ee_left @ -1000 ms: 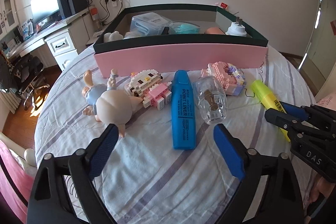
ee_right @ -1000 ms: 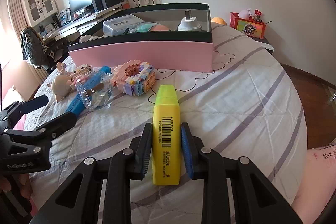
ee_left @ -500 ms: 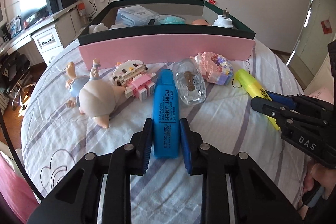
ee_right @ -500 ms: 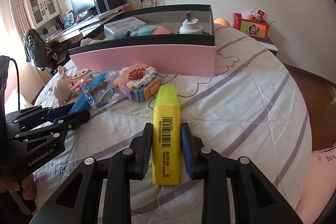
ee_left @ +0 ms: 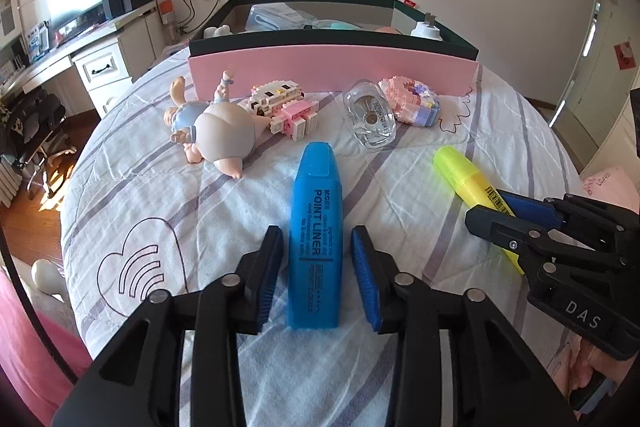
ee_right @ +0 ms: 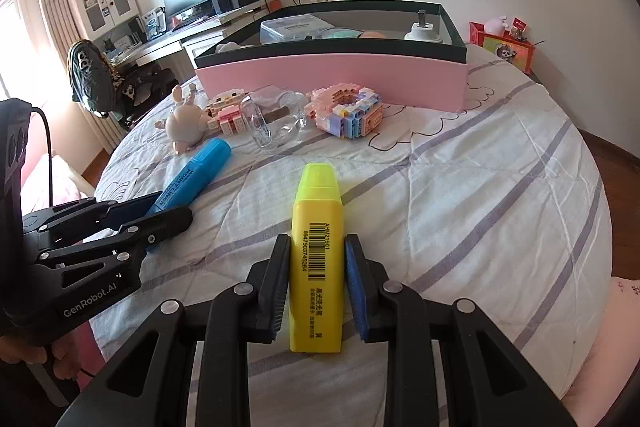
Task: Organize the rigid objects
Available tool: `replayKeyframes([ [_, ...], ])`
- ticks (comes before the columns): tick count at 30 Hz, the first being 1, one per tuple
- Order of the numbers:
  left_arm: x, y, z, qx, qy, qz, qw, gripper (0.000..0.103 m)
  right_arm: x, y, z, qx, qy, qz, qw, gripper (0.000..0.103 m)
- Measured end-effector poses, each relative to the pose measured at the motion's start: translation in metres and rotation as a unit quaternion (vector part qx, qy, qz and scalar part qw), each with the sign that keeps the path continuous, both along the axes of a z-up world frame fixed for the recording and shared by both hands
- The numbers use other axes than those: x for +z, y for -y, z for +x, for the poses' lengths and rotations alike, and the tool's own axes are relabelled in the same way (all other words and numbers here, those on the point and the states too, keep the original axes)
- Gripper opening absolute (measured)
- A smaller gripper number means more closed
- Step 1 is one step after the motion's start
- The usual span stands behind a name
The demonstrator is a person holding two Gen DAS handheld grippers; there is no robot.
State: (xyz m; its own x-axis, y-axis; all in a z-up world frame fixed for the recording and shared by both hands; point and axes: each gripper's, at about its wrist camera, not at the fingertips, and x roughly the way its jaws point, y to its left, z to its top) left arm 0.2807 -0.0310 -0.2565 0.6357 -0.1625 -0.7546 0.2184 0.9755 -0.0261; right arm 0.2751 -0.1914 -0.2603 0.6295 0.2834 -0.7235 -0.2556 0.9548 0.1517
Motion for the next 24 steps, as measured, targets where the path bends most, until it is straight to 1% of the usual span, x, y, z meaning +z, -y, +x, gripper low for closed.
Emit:
replayKeyframes([
  [2, -0.001, 0.006, 0.003, 0.002, 0.007, 0.011, 0.9999, 0.043, -0.001, -0.001, 0.004, -0.006, 0.004, -0.005, 1.000, 0.027],
  [4, -0.004, 0.009, 0.005, 0.000, 0.021, 0.019, 0.9996, 0.043, -0.002, -0.002, 0.007, -0.011, 0.008, -0.010, 1.000, 0.027],
  [5, -0.005, 0.011, 0.005, -0.001, 0.029, 0.023, 0.9993, 0.040, -0.002, -0.004, 0.009, -0.014, 0.009, -0.014, 1.000, 0.028],
  [6, -0.005, 0.011, 0.005, -0.002, 0.033, 0.024, 0.9992, 0.035, -0.002, -0.005, 0.009, -0.015, 0.010, -0.017, 1.000, 0.028],
  [7, -0.004, 0.012, 0.004, -0.003, 0.036, 0.025, 0.9990, 0.033, -0.002, -0.007, 0.010, -0.017, 0.014, -0.020, 1.000, 0.028],
  [8, -0.004, 0.011, 0.004, -0.003, 0.039, 0.025, 0.9989, 0.026, -0.003, -0.008, 0.011, -0.019, 0.016, -0.023, 0.999, 0.028],
  [12, -0.002, 0.000, 0.000, 0.006, 0.040, -0.002, 0.9992, 0.027, -0.003, -0.010, 0.010, -0.021, 0.027, -0.025, 0.999, 0.028],
  [14, 0.001, -0.004, -0.003, 0.011, 0.040, -0.015, 0.9990, 0.027, -0.002, -0.008, 0.007, -0.020, 0.027, -0.014, 0.999, 0.027],
  [17, 0.011, -0.011, -0.011, 0.017, 0.049, -0.032, 0.9981, 0.027, 0.004, -0.006, -0.002, -0.016, 0.034, 0.014, 0.999, 0.027],
  [20, 0.029, -0.016, -0.022, 0.022, 0.070, -0.044, 0.9964, 0.027, 0.023, -0.006, -0.016, -0.015, 0.066, 0.036, 0.997, 0.027],
  [21, 0.036, -0.018, -0.027, 0.024, 0.080, -0.047, 0.9954, 0.027, 0.031, -0.006, -0.022, -0.017, 0.085, 0.045, 0.995, 0.027],
  [24, 0.065, -0.018, -0.045, 0.035, 0.126, -0.045, 0.9904, 0.027, 0.058, -0.010, -0.040, -0.015, 0.130, 0.056, 0.990, 0.027],
])
